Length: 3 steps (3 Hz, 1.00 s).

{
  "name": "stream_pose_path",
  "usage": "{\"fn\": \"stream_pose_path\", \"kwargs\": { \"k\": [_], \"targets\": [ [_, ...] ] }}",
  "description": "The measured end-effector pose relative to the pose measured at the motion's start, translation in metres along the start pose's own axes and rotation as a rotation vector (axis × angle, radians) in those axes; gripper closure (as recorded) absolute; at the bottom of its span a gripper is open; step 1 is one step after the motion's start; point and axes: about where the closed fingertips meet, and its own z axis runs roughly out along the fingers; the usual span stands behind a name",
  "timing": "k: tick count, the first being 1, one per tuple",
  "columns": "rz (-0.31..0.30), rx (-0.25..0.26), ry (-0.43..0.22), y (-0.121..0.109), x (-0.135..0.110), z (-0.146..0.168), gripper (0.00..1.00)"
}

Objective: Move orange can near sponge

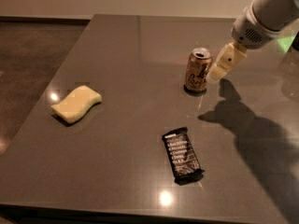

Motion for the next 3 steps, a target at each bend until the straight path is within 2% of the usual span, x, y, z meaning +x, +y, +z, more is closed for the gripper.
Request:
{"fn": "stream_pose_path", "kwargs": {
  "k": [1, 2, 3],
  "targets": [
    [0.022, -0.026, -0.017, -0.012, -0.003, 0.026, 0.0],
    [0.027, -0.045, -0.026, -0.016, -0.008, 0.036, 0.0],
    [0.004, -0.068, -0.046, -0.008, -0.021, 0.042, 0.0]
  ]
}}
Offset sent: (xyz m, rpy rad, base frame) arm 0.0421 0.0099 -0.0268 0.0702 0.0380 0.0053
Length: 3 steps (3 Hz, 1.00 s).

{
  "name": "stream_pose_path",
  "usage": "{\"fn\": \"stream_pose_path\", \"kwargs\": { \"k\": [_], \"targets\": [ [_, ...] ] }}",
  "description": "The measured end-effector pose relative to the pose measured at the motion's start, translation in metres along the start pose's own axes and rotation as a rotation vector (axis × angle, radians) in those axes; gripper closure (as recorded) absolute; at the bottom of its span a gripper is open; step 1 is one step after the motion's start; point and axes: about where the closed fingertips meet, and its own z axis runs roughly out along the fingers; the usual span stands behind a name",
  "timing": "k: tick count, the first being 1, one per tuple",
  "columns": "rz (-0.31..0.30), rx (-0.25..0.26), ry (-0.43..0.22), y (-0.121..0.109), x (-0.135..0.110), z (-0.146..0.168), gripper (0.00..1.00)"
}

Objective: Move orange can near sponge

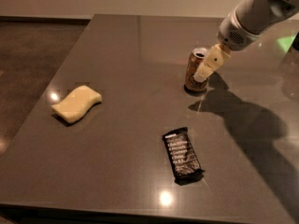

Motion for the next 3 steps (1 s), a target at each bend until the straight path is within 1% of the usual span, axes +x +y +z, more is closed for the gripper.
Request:
{"fn": "stream_pose_path", "kwargs": {
  "k": [1, 3],
  "targets": [
    [-0.033, -0.031, -0.012, 0.0092, -0.0141, 0.0105, 0.1],
    [-0.057, -0.045, -0.025, 0.0149, -0.0224, 0.0109, 0.56]
  ]
}}
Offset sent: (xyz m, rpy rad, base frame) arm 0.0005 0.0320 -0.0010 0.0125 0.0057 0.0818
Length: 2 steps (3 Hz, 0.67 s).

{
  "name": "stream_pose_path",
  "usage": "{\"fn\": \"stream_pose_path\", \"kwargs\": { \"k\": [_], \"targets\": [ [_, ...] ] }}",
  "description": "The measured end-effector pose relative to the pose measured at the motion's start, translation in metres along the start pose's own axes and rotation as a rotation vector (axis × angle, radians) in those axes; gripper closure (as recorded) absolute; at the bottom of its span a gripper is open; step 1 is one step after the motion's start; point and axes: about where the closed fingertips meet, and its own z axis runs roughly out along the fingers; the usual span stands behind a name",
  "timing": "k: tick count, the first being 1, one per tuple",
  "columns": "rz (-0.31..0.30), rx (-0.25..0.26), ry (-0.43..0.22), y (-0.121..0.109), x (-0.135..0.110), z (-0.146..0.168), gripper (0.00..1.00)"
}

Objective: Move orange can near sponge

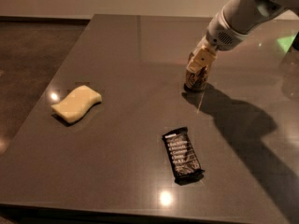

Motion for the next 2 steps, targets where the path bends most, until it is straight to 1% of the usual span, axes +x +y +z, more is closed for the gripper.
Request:
{"fn": "stream_pose_path", "kwargs": {
  "k": [1, 2],
  "targets": [
    [-0.021, -0.015, -0.016, 0.005, -0.01, -0.005, 0.79],
    [-0.08, -0.056, -0.048, 0.02, -0.034, -0.01, 1.0]
  ]
}}
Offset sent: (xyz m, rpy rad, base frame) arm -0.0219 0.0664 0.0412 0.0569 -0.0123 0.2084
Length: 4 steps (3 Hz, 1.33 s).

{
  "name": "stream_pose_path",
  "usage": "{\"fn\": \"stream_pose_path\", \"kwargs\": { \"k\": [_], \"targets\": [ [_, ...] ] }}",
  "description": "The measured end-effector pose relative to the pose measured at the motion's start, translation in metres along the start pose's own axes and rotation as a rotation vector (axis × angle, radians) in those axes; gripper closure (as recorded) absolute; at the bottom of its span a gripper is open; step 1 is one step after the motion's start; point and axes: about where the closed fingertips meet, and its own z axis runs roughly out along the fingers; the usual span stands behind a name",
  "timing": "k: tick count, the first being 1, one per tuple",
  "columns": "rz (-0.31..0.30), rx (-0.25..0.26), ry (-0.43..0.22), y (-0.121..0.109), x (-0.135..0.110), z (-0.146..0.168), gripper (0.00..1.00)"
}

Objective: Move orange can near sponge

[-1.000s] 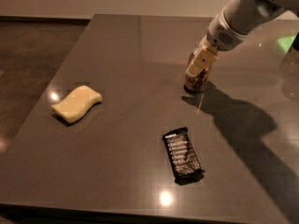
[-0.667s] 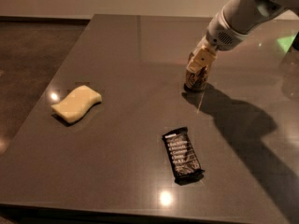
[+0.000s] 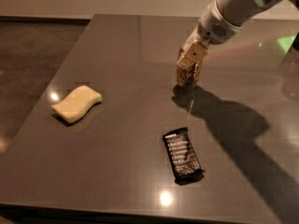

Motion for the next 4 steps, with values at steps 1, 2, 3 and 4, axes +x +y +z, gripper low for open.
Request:
{"fn": "stream_pose_path", "kwargs": {
  "k": [1, 2, 3, 4],
  "targets": [
    [-0.081, -0.058, -0.035, 0.019, -0.034, 0.007, 1.0],
    [-0.171, -0.104, -0.05, 0.04, -0.068, 0.019, 1.0],
    [-0.27, -0.142, -0.055, 0.063, -0.103, 0.034, 1.0],
    [-0.318, -0.157, -0.057, 0.075, -0.119, 0.041, 1.0]
  ]
}}
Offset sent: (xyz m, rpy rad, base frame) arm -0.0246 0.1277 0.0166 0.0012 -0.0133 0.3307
